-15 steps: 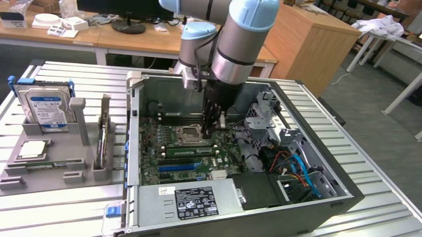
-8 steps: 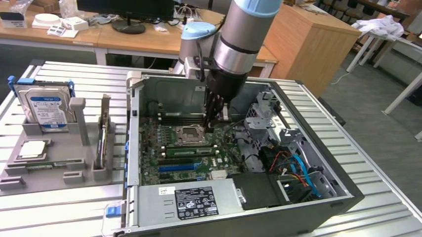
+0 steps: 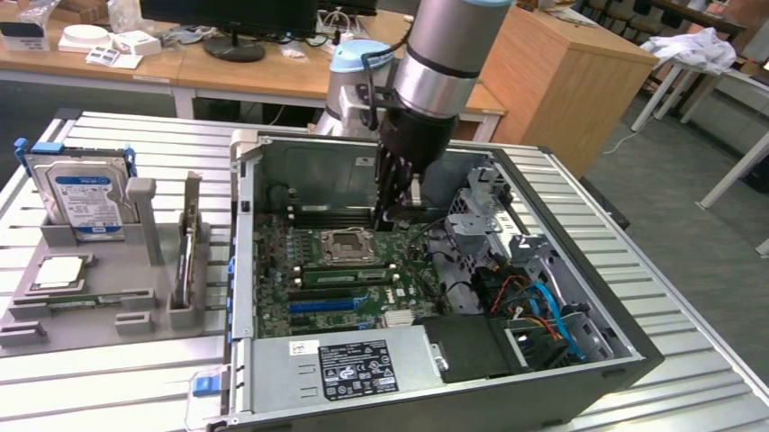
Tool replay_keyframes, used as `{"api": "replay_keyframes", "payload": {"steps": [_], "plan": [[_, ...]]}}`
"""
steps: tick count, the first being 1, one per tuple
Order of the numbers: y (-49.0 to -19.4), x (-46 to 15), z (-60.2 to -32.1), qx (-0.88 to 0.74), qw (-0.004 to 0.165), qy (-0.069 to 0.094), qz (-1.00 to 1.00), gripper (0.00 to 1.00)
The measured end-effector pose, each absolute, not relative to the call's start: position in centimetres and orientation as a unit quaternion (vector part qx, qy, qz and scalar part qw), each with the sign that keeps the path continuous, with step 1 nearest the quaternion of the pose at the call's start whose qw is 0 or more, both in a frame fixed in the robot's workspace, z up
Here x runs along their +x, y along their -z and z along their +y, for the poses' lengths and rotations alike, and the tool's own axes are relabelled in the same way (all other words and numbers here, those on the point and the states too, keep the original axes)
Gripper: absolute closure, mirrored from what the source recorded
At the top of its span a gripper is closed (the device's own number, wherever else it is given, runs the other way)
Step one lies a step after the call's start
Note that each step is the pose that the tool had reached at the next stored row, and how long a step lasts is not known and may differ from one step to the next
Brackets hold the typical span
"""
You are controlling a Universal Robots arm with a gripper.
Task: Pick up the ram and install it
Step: 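Insert the ram into the slot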
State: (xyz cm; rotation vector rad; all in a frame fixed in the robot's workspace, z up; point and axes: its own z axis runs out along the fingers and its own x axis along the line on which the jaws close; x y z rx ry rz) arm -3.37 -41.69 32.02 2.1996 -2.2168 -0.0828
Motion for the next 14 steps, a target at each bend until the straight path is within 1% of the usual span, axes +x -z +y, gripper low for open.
{"api": "replay_keyframes", "payload": {"steps": [14], "plan": [[-35.0, -3.4, -41.7, 0.704, 0.009, 0.026, -0.710, 0.75]]}}
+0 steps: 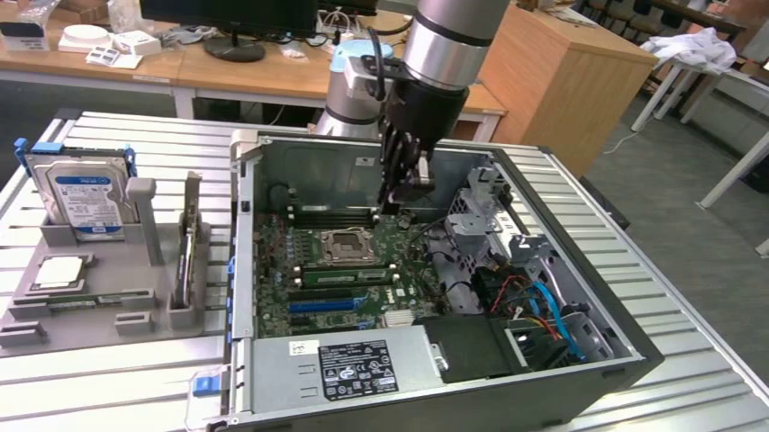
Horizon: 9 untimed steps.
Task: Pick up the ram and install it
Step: 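Insert the ram into the slot, then press down the ram until it locks into place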
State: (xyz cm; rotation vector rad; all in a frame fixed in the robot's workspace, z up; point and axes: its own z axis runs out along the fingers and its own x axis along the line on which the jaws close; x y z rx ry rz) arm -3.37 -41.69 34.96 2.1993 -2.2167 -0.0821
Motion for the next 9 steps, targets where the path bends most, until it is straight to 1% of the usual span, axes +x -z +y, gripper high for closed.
{"api": "replay_keyframes", "payload": {"steps": [9], "plan": [[-35.30, -3.37, -41.69, 0.704, 0.009, 0.026, -0.710, 0.75]]}}
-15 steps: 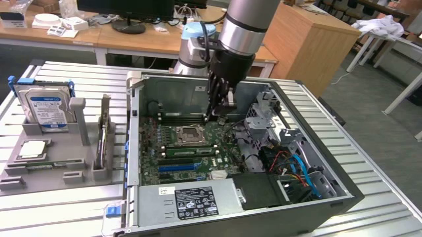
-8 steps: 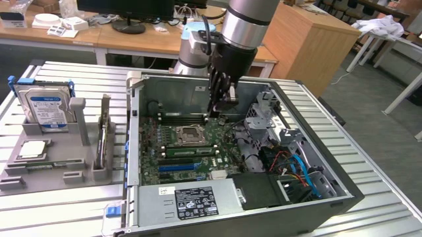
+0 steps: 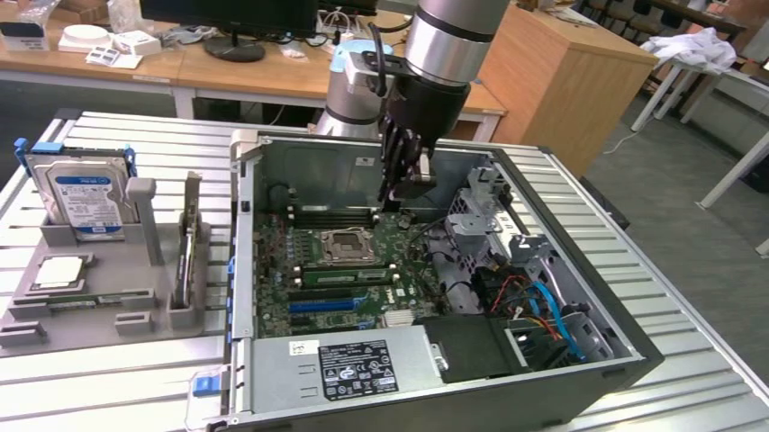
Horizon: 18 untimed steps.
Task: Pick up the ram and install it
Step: 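Press down the ram until it locks into place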
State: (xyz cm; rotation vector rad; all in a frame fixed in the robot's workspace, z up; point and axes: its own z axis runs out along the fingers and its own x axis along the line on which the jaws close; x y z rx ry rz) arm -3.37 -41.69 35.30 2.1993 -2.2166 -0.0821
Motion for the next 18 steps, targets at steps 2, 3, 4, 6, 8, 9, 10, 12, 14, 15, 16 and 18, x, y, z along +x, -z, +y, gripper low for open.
{"api": "replay_keyframes", "payload": {"steps": [2, 3, 4, 6, 8, 9, 10, 12, 14, 15, 16, 18], "plan": [[-35.30, -3.37, -41.69, 0.704, 0.009, 0.026, -0.710, 0.75], [-35.30, -3.37, -41.69, 0.704, 0.009, 0.026, -0.710, 0.75], [-35.30, -3.37, -41.69, 0.704, 0.009, 0.026, -0.710, 0.75], [-35.30, -3.37, -41.69, 0.704, 0.009, 0.026, -0.710, 0.75], [-35.30, -3.37, -41.69, 0.704, 0.009, 0.026, -0.710, 0.76], [-35.30, -3.38, -41.69, 0.704, 0.009, 0.026, -0.710, 0.76], [-35.30, -3.37, -41.69, 0.704, 0.009, 0.026, -0.710, 0.83], [-35.30, -3.37, -41.69, 0.704, 0.009, 0.026, -0.710, 0.89], [-35.30, -3.37, -41.69, 0.704, 0.009, 0.026, -0.710, 0.89], [-35.30, -3.37, -41.69, 0.704, 0.009, 0.026, -0.710, 0.89], [-35.30, -3.37, -41.69, 0.704, 0.009, 0.026, -0.710, 0.89], [-35.30, -3.37, -41.69, 0.704, 0.009, 0.026, -0.710, 0.89]]}}
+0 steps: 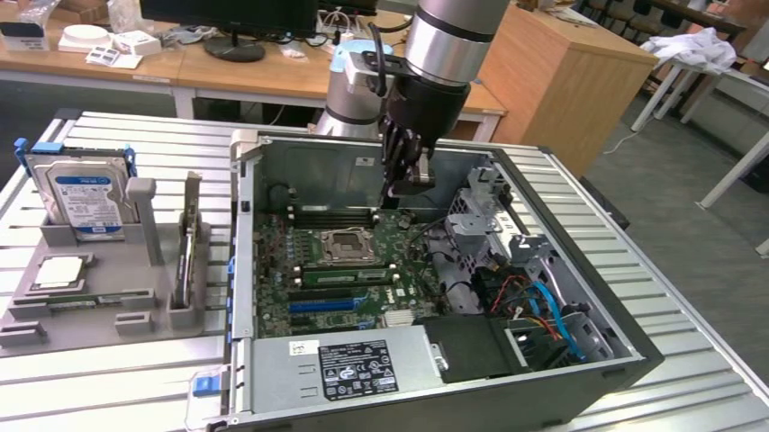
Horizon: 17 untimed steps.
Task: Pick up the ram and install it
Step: 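Press down the ram until it locks into place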
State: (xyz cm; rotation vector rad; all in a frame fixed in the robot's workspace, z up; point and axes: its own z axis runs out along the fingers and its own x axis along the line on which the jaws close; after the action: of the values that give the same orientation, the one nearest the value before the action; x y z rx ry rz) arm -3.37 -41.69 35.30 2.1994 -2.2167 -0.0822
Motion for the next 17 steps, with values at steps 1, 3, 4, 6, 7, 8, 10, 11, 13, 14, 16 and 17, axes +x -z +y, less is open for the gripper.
{"api": "replay_keyframes", "payload": {"steps": [1, 3, 4, 6, 7, 8, 10, 11, 13, 14, 16, 17], "plan": [[-35.3, -3.4, -41.7, 0.704, 0.009, 0.026, -0.710, 0.89], [-35.3, -3.4, -41.7, 0.704, 0.009, 0.026, -0.710, 0.89], [-35.3, -3.4, -41.7, 0.704, 0.009, 0.026, -0.710, 0.89], [-35.3, -3.4, -41.7, 0.704, 0.009, 0.026, -0.710, 0.89], [-35.3, -3.4, -41.7, 0.704, 0.009, 0.026, -0.710, 0.89], [-35.3, -3.4, -41.7, 0.704, 0.009, 0.026, -0.710, 0.89], [-35.3, -3.3, -41.7, 0.704, 0.009, 0.026, -0.710, 0.89], [-35.3, -3.2, -41.7, 0.704, 0.009, 0.026, -0.710, 0.89], [-35.3, -2.9, -41.7, 0.704, 0.009, 0.026, -0.709, 0.89], [-35.3, -2.3, -41.7, 0.706, 0.008, 0.026, -0.708, 0.89], [-35.3, -1.8, -41.7, 0.710, 0.007, 0.025, -0.704, 0.89], [-35.3, -1.7, -41.7, 0.710, 0.007, 0.025, -0.703, 0.89]]}}
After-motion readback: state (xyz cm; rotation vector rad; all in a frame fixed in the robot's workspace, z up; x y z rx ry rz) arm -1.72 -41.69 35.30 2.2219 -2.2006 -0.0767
